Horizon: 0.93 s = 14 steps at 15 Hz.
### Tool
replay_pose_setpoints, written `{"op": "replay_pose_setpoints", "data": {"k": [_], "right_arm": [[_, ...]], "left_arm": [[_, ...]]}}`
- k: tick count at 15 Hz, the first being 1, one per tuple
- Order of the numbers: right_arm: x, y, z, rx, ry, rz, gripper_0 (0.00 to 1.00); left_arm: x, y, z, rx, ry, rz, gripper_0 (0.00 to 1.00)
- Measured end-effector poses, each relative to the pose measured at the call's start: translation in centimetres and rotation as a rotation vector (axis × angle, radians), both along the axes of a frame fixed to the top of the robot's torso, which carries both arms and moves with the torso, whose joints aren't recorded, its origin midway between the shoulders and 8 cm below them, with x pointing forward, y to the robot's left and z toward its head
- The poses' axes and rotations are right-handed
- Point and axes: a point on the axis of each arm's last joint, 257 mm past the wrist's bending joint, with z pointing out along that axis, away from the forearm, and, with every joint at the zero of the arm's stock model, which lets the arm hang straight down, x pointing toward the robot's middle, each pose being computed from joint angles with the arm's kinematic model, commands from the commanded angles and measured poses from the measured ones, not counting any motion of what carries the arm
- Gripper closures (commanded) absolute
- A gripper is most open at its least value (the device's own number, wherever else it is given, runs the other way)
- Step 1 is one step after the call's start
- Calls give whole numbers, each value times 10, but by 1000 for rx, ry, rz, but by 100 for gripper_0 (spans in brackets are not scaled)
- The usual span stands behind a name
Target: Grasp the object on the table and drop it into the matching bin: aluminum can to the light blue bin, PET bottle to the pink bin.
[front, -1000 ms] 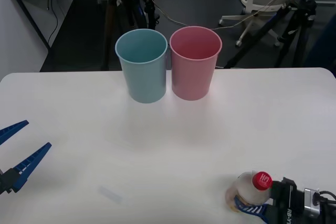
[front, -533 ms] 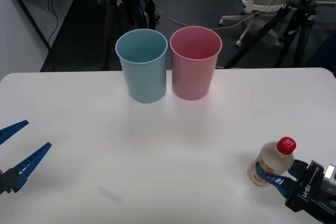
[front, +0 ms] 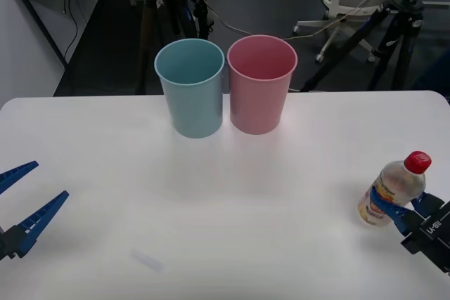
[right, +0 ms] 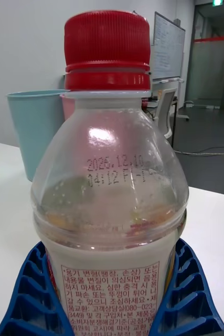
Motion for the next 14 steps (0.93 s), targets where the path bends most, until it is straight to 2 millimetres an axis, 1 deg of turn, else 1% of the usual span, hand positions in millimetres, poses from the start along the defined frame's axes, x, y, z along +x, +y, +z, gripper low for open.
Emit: {"op": "replay_pose_setpoints", "data": {"k": [1, 3, 6, 10, 14], "right_arm": [[1, -1, 4, 4, -4, -2, 100], [4, 3, 18, 6, -20, 3, 100], [11, 18, 46, 8, -27, -3, 100], [16, 41, 98, 51, 5, 40, 100], [16, 57, 157, 51, 38, 103, 100]], "left_arm": [[0, 0, 0, 0, 0, 0, 0], [0, 0, 0, 0, 0, 0, 0], [0, 0, 0, 0, 0, 0, 0], [0, 0, 0, 0, 0, 0, 0], [0, 0, 0, 0, 0, 0, 0]]}}
